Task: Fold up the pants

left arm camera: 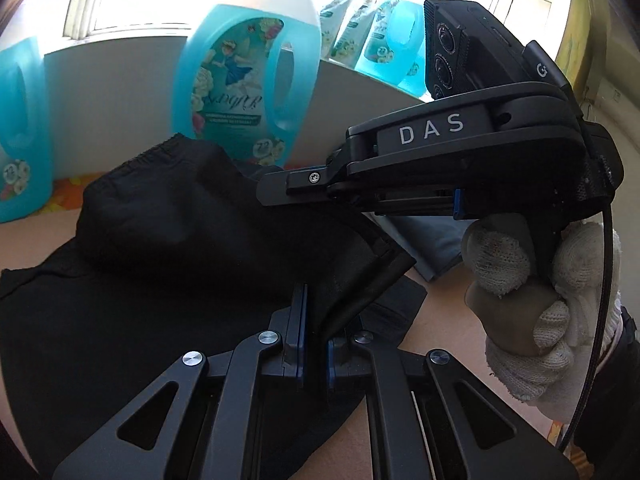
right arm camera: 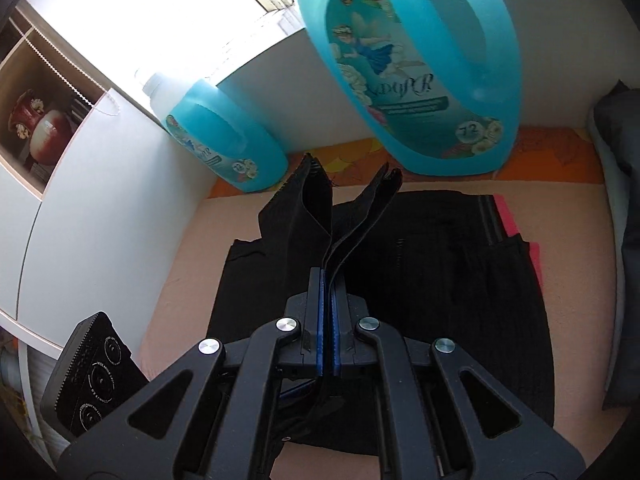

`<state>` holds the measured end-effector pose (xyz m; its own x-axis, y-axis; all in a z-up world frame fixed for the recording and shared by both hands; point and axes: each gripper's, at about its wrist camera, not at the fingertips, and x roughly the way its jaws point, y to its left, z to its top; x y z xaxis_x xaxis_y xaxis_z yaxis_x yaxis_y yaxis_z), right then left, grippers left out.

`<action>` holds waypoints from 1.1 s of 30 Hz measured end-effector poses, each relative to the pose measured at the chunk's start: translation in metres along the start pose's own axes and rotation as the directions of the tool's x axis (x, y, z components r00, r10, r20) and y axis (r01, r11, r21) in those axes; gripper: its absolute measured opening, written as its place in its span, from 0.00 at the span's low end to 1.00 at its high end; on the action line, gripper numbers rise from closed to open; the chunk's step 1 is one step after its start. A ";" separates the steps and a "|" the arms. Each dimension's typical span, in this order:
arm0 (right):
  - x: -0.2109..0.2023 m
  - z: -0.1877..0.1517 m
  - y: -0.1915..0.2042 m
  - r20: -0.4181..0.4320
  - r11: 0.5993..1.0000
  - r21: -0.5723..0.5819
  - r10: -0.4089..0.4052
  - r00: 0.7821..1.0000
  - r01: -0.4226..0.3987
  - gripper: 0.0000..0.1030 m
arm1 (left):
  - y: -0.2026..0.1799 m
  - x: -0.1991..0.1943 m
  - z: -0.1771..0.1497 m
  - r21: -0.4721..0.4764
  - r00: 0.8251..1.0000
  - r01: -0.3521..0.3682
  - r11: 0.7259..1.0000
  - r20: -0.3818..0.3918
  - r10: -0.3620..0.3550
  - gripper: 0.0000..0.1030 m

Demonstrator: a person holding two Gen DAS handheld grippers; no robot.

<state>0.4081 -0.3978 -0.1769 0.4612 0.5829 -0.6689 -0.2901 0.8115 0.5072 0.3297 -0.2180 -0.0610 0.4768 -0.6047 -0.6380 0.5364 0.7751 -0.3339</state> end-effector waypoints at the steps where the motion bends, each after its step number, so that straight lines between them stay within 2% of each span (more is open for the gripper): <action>1: 0.001 -0.001 -0.017 -0.005 1.000 0.025 -0.006 1.000 0.006 0.04 | -0.004 0.011 -0.002 0.001 1.000 0.003 1.000 -0.021 -0.003 0.06; 3: 0.005 -0.002 -0.042 -0.016 0.998 0.053 -0.023 1.000 0.024 0.04 | -0.014 0.027 -0.008 -0.011 0.999 0.013 1.000 -0.049 -0.014 0.06; 5: 0.007 -0.001 -0.058 -0.023 0.997 0.072 -0.031 0.999 0.032 0.04 | -0.004 0.042 -0.001 -0.027 0.998 0.027 0.999 -0.063 -0.028 0.06; 8: 0.008 -0.001 -0.071 -0.029 0.997 0.076 -0.032 0.999 0.034 0.04 | -0.030 0.047 -0.001 -0.005 0.996 0.036 0.999 -0.085 -0.037 0.06; 9: 0.008 -0.001 -0.073 -0.031 0.997 0.072 -0.035 0.999 0.037 0.04 | -0.028 0.036 -0.015 -0.001 0.995 0.041 0.999 -0.095 -0.041 0.08; 11: 0.008 -0.004 -0.077 -0.036 0.997 0.068 -0.041 0.998 0.044 0.04 | -0.032 0.035 -0.016 0.007 0.990 0.054 0.999 -0.129 -0.053 0.15; 14: 0.009 -0.010 -0.085 -0.049 0.996 0.065 -0.057 0.997 0.060 0.04 | -0.041 0.008 -0.023 0.021 0.985 0.068 0.997 -0.163 -0.064 0.17; 15: 0.010 -0.012 -0.083 -0.056 0.995 0.061 -0.071 0.996 0.075 0.04 | -0.041 -0.004 -0.025 0.028 0.986 0.067 0.997 -0.155 -0.062 0.21; 16: 0.011 -0.013 -0.081 -0.060 0.995 0.054 -0.084 0.995 0.087 0.04 | -0.034 -0.011 -0.027 0.027 0.988 0.057 0.998 -0.143 -0.053 0.32; 17: 0.010 -0.015 -0.081 -0.064 0.994 0.042 -0.096 0.993 0.099 0.04 | -0.029 -0.026 -0.029 0.025 0.991 0.050 0.998 -0.129 -0.046 0.37; 18: 0.009 -0.017 -0.078 -0.066 0.993 0.027 -0.110 0.992 0.112 0.04 | -0.024 -0.046 -0.034 0.019 0.993 0.036 0.999 -0.112 -0.034 0.42; 22: -0.002 -0.017 -0.076 -0.063 0.990 0.026 -0.137 0.989 0.139 0.04 | 0.020 -0.091 -0.043 -0.014 0.996 -0.071 0.997 -0.057 0.071 0.42; 26: -0.017 -0.010 -0.061 0.026 0.977 -0.008 -0.213 0.977 0.213 0.06 | 0.070 -0.124 -0.066 -0.085 0.978 -0.206 0.975 -0.045 0.203 0.43; 29: -0.015 -0.002 -0.045 0.065 0.984 -0.043 -0.168 0.984 0.171 0.06 | 0.104 -0.130 -0.077 -0.155 0.967 -0.253 0.955 -0.057 0.247 0.43; 30: -0.011 0.003 -0.038 0.073 0.983 -0.059 -0.170 0.983 0.174 0.08 | 0.111 -0.133 -0.081 -0.168 0.965 -0.263 0.950 -0.060 0.257 0.43; 32: 0.001 0.013 -0.029 0.078 0.977 -0.083 -0.190 0.979 0.197 0.21 | 0.120 -0.135 -0.085 -0.186 0.962 -0.273 0.944 -0.060 0.267 0.43; 33: 0.009 0.019 -0.027 0.078 0.974 -0.093 -0.201 0.976 0.208 0.37 | 0.121 -0.135 -0.087 -0.195 0.963 -0.268 0.944 -0.063 0.260 0.43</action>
<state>0.4356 -0.4147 -0.1865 0.5744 0.4027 -0.7127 -0.2642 0.9152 0.3043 0.2699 -0.0261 -0.0753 0.5554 -0.3693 -0.7450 0.2430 0.9289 -0.2794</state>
